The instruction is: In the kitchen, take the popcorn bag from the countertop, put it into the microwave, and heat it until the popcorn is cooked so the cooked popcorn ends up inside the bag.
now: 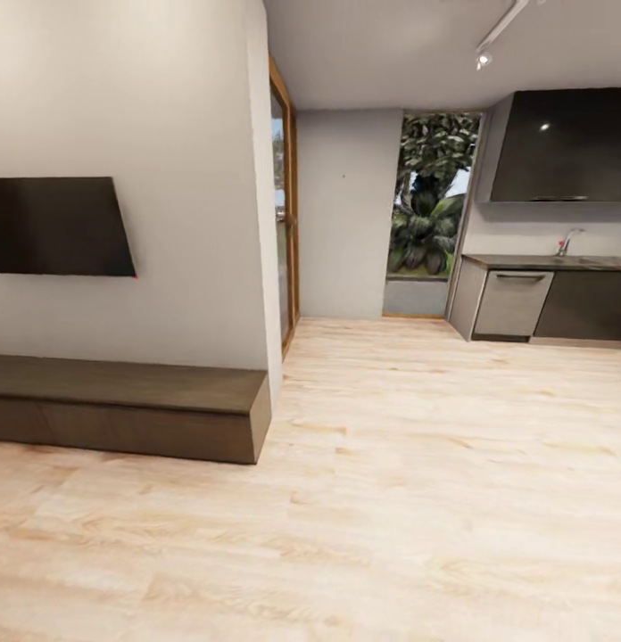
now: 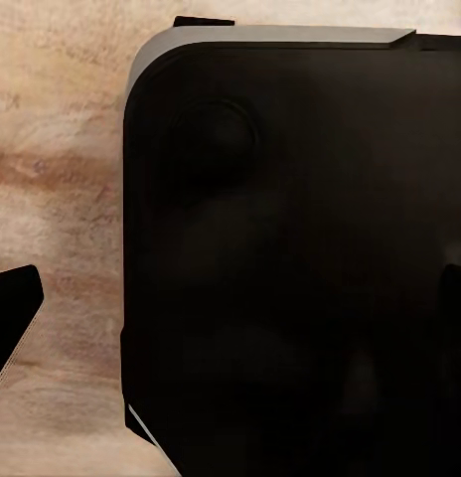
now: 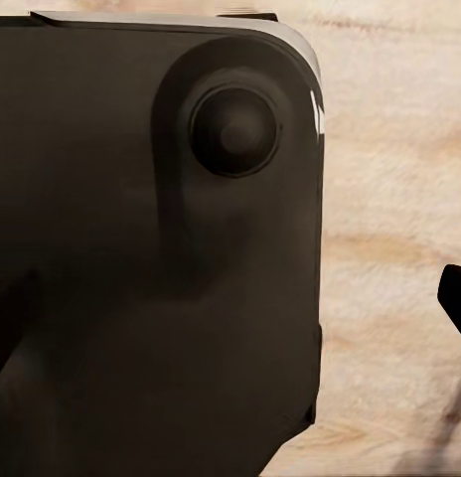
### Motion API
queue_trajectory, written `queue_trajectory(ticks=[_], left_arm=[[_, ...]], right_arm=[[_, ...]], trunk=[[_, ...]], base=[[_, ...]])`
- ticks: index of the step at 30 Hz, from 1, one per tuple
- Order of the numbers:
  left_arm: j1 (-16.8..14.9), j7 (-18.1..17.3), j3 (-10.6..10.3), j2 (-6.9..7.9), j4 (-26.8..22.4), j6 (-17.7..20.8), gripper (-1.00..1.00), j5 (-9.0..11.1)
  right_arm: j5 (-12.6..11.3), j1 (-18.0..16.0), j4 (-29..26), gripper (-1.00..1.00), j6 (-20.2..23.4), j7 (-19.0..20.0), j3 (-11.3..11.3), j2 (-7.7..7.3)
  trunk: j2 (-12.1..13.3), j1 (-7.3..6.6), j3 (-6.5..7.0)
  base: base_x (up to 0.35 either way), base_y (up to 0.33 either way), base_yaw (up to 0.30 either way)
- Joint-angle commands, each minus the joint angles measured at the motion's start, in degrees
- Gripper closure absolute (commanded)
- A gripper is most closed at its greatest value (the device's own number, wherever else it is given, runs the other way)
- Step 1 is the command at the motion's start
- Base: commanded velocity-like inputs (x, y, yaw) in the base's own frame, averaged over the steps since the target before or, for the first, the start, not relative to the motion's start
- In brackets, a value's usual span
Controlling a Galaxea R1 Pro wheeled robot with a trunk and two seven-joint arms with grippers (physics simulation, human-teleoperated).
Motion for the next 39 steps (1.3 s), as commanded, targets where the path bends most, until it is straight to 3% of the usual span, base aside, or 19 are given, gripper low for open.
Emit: queue_trajectory(ticks=[1,39], left_arm=[[0.0,-0.01,0.1,-0.01,-0.02,-0.06,-1.0,0.33],[0.0,-0.01,0.08,-0.01,-0.02,-0.09,-1.0,0.32]], right_arm=[[-0.08,-0.01,0.0,-1.0,-0.18,-0.01,-0.1,0.04],[-0.03,-0.01,0.02,-1.0,-0.22,-0.01,-0.12,0.08]], trunk=[[-0.02,0.0,-0.04],[-0.02,0.0,-0.04]], base=[[0.0,0.0,-0.251],[0.0,0.0,-0.251]])
